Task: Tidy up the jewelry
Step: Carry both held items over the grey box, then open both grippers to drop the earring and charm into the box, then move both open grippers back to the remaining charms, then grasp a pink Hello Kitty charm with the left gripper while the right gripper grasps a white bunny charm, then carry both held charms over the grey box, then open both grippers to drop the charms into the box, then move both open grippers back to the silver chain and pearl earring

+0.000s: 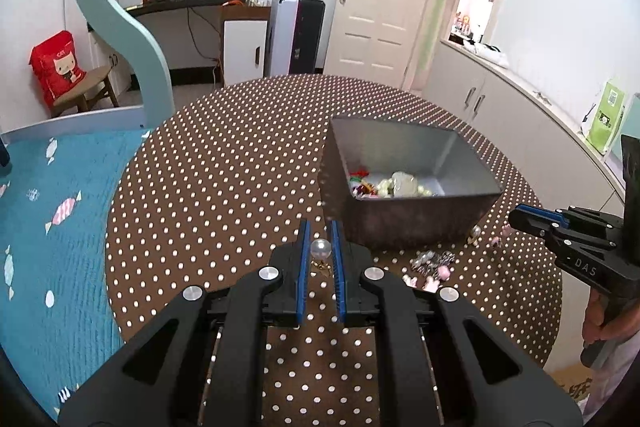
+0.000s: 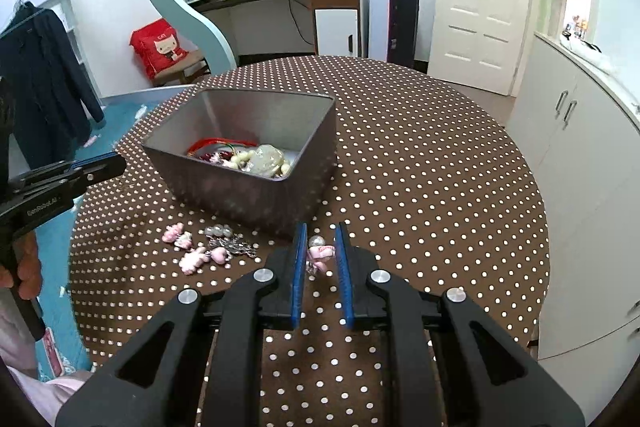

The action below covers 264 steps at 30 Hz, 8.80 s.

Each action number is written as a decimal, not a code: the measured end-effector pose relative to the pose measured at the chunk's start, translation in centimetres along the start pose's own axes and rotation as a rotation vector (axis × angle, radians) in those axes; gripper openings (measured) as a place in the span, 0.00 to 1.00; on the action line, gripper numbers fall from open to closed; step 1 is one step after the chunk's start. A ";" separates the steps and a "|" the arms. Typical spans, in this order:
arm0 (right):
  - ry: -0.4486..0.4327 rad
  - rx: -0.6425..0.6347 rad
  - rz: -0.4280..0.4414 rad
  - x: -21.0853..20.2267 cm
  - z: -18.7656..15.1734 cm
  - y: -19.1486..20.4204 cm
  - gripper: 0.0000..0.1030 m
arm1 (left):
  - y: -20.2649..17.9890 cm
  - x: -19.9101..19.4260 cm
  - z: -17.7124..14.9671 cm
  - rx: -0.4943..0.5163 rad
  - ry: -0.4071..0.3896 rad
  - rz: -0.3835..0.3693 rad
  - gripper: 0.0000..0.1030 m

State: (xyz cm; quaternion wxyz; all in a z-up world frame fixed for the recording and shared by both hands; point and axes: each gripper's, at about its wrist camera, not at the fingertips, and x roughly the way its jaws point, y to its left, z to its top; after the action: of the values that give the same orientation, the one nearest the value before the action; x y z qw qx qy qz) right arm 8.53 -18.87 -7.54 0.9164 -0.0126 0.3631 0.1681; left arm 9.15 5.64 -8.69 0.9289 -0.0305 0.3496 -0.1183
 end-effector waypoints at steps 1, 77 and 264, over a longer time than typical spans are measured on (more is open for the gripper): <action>-0.007 -0.001 -0.009 -0.3 0.1 0.1 0.13 | -0.1 -0.1 0.2 0.003 -0.005 -0.001 0.10; -0.033 0.043 -0.028 -0.4 4.9 0.9 0.84 | -5.3 1.0 4.1 0.086 -0.051 -0.080 0.57; 0.080 0.040 0.038 2.8 -1.2 0.3 0.51 | -7.2 3.4 -1.4 0.084 0.065 -0.116 0.48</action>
State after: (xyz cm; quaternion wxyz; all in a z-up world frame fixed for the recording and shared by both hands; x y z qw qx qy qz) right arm 9.55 -17.98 -10.25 0.8979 0.0060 0.4028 0.1777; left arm 9.27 -2.10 -10.94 0.9091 -0.0079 0.3720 -0.1875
